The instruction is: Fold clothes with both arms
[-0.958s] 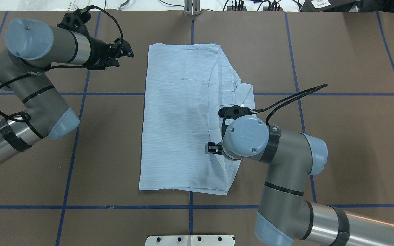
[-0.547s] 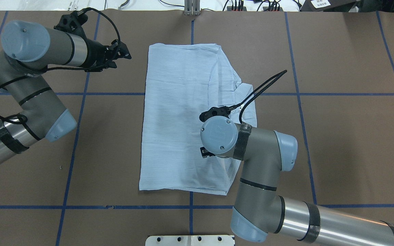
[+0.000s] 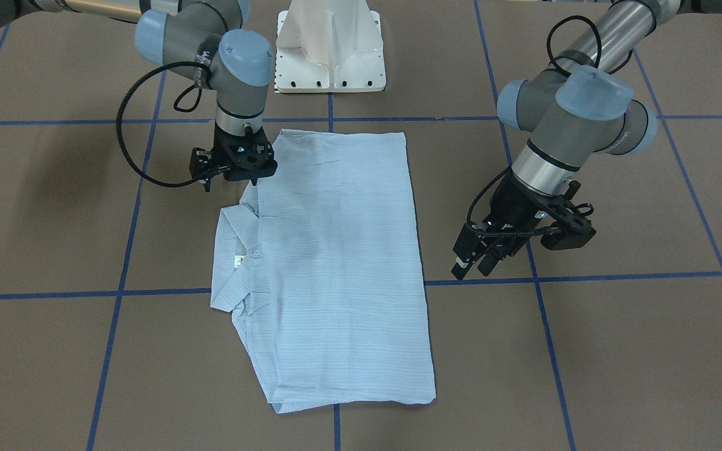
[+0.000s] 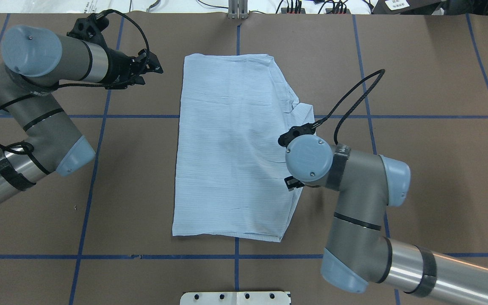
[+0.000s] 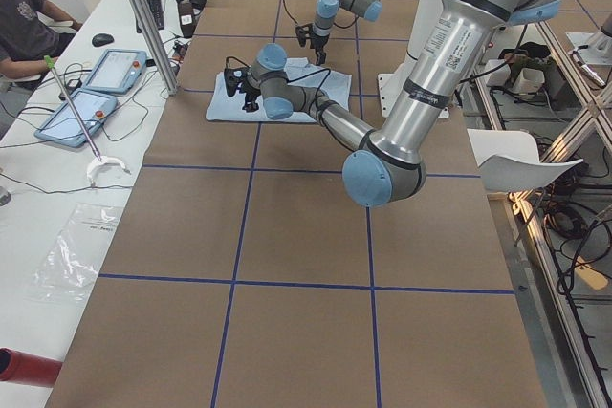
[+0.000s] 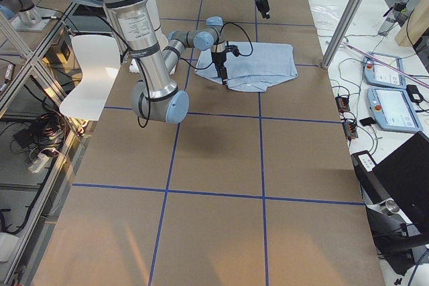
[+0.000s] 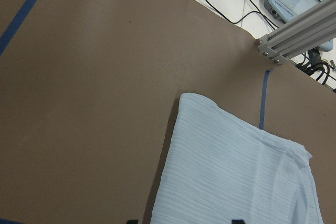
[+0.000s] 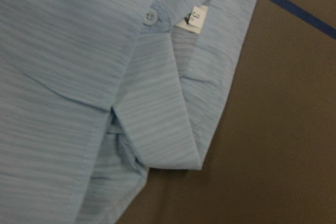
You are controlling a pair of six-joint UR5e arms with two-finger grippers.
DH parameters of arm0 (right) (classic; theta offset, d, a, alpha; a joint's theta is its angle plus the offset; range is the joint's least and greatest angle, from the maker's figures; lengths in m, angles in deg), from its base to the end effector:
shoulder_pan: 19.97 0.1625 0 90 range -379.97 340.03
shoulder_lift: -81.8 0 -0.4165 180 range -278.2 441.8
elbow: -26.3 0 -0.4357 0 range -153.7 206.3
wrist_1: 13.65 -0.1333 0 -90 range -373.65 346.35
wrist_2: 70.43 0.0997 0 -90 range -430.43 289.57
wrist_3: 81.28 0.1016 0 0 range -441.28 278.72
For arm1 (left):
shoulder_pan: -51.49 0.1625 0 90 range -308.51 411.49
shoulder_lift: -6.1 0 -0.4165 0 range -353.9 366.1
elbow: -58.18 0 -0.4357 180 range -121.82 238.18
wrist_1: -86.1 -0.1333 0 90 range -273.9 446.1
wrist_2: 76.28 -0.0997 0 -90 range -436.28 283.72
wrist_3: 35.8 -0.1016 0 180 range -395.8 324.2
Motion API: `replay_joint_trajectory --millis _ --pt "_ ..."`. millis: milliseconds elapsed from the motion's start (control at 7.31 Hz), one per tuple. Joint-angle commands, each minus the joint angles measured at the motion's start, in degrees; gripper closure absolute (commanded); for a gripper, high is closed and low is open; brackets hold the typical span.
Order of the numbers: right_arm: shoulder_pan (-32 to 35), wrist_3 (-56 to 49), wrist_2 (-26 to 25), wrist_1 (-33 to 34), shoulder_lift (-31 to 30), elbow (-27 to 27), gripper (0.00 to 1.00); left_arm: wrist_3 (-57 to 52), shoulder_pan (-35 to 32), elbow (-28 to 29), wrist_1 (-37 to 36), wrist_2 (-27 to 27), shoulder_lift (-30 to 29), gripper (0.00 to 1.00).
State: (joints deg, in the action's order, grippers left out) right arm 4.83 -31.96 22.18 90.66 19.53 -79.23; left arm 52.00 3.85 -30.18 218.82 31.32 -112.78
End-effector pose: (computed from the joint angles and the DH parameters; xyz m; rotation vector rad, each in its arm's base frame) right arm -0.5338 -0.3884 0.2731 0.2365 -0.4506 -0.2827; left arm 0.4051 -0.5965 0.2673 0.2701 1.2241 -0.5008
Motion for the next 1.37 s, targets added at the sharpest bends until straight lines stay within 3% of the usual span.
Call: replay_joint_trajectory --millis 0,410,684,958,1231 --pt "0.33 1.63 -0.23 0.45 -3.56 -5.2 0.0 0.0 0.01 -0.5 0.0 0.06 -0.04 0.34" --pt "-4.14 24.25 -0.23 -0.68 -2.42 -6.0 0.0 0.09 0.01 -3.82 -3.22 0.06 0.4 0.34" --pt "-8.7 52.15 -0.76 -8.46 -2.42 -6.0 0.0 0.09 0.27 -4.63 -4.48 0.06 0.4 0.34" --pt "-16.52 77.3 -9.95 -15.25 -2.07 -5.47 0.0 0.09 0.27 -4.63 -4.48 -0.02 0.4 0.34" --pt "-18.21 94.21 -10.6 -15.45 -2.33 -5.21 0.06 0.09 0.27 -4.81 -4.48 -0.11 0.4 0.34"
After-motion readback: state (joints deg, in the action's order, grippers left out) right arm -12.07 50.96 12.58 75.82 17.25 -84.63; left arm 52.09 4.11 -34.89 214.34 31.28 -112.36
